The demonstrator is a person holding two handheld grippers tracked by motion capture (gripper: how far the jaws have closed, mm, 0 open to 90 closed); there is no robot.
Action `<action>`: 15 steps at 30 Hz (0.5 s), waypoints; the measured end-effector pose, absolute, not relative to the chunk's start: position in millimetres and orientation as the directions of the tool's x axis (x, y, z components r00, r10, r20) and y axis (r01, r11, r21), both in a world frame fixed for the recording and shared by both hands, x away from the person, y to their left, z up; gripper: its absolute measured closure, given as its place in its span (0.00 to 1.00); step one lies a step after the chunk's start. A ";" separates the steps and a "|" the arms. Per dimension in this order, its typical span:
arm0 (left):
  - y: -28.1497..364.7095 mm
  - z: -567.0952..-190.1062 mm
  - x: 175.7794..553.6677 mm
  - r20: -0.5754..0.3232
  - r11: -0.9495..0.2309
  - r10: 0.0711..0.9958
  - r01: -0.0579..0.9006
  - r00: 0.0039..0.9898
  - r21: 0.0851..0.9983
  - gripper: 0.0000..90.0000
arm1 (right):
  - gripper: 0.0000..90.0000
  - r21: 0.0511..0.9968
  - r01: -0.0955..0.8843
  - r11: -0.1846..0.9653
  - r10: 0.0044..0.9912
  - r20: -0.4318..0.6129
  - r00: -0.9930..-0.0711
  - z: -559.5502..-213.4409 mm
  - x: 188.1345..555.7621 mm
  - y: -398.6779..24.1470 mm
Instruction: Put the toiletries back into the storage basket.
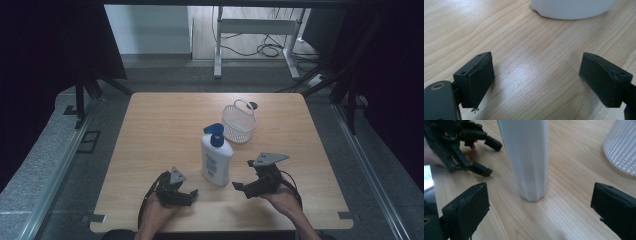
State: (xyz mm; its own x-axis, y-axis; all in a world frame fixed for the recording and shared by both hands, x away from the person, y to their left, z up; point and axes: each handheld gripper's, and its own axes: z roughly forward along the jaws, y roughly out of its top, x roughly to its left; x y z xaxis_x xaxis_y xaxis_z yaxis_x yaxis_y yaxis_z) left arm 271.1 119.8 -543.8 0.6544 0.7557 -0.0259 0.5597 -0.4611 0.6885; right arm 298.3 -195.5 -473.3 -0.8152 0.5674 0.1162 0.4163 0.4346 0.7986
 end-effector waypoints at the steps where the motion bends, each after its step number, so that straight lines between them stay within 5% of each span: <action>1: 119.8 -543.8 271.1 -0.026 -0.461 0.756 0.560 0.654 0.689 0.13 | 0.02 0.799 0.420 0.431 0.568 0.121 -0.814 -472.2 299.8 -194.2; 15: 120.0 -543.6 271.2 -0.025 -0.464 0.754 0.560 0.656 0.686 0.13 | 0.10 0.804 0.409 0.431 0.554 0.121 -0.823 -453.8 312.1 -169.9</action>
